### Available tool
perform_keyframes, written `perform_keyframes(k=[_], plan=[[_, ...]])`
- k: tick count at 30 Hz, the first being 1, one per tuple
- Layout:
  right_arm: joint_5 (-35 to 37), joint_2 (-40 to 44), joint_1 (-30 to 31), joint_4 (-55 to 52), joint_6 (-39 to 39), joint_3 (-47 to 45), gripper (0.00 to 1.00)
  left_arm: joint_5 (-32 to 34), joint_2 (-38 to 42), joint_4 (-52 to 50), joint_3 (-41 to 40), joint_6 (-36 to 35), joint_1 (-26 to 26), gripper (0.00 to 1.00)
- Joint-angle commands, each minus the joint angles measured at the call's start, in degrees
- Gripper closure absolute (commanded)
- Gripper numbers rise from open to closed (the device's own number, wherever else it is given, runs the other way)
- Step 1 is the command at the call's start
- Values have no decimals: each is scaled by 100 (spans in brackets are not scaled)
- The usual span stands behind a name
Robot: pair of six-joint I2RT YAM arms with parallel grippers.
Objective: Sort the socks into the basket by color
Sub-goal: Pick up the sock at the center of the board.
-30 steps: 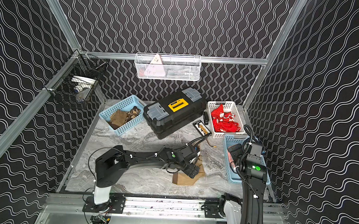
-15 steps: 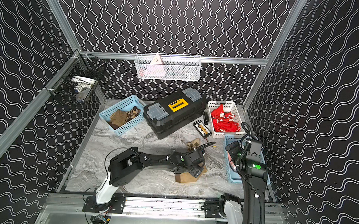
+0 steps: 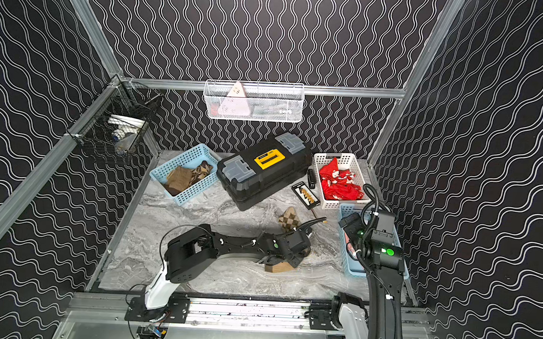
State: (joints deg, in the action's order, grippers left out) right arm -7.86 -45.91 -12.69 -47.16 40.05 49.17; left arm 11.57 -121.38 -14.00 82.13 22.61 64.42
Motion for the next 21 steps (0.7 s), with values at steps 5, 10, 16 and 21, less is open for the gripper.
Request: perform_keyframes(k=[5,10,16,21], plan=[[-240,-124,34,236,-161,32,8,162,1128,-665,-410,-98,0,100],[-599,-386,52,319,-358,40,7,255,1958,-911,-595,-98,0,100],[-798,-570,108,374,-554,-1,6,455,2812,-1210,-714,-29,0,100],[-759,-664,315,405,-592,-52,4,703,3338,-1623,-685,-18,-8,100]])
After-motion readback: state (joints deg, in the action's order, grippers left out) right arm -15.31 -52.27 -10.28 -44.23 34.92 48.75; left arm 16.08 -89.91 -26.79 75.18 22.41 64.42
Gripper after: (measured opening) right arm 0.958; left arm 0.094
